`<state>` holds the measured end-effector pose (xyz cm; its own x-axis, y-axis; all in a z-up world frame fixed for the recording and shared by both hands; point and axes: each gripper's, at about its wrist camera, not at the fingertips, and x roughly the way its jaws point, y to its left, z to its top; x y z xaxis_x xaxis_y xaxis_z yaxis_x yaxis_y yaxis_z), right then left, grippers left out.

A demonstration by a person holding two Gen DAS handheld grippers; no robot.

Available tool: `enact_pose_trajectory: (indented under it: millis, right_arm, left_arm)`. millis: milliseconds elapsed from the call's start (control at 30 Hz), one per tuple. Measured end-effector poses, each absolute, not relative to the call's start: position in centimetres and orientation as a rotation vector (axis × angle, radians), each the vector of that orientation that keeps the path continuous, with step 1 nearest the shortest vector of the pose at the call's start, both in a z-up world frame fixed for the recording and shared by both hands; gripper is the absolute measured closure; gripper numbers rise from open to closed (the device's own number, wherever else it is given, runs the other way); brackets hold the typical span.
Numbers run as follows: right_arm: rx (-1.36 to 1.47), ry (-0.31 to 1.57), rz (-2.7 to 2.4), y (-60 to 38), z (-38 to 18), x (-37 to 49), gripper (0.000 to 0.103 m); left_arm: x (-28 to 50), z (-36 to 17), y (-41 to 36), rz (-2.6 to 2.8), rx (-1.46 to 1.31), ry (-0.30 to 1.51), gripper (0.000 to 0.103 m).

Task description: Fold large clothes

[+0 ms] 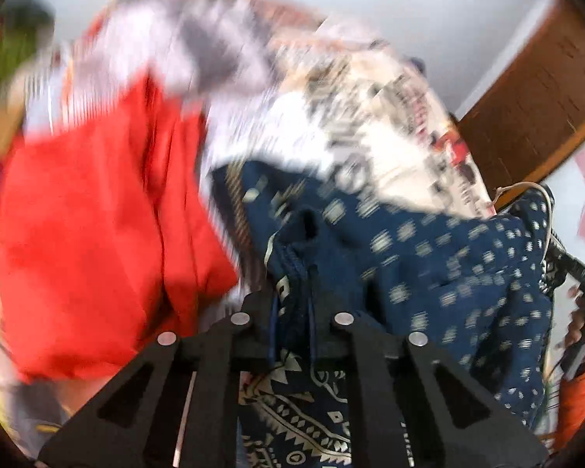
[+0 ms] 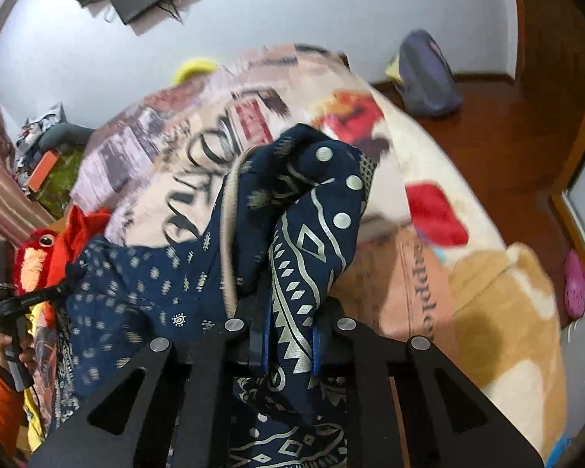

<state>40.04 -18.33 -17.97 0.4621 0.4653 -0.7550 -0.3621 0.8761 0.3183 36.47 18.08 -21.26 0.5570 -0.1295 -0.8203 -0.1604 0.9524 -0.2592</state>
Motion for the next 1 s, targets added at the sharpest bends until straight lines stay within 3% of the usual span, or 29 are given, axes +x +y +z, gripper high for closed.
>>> enact_pose_trajectory:
  millis: [267,800,1000]
  right_arm:
    - [0.049,0.84,0.501,-16.7,-14.2,40.2,0.091]
    - [0.004,1.001,0.377,-14.7,-22.1,47.5,0.09]
    - [0.013,0.97,0.342,-15.0,-21.5,46.0,0.084]
  left_arm:
    - [38.6,-14.6,16.4,0.092,-0.147,0.84,0.094]
    - [44.2,-24.2,20.2,0.166,-0.169,0.985,0.092]
    - [43.0,-25.6,21.0,0.166,-0.253,1.019,0.089]
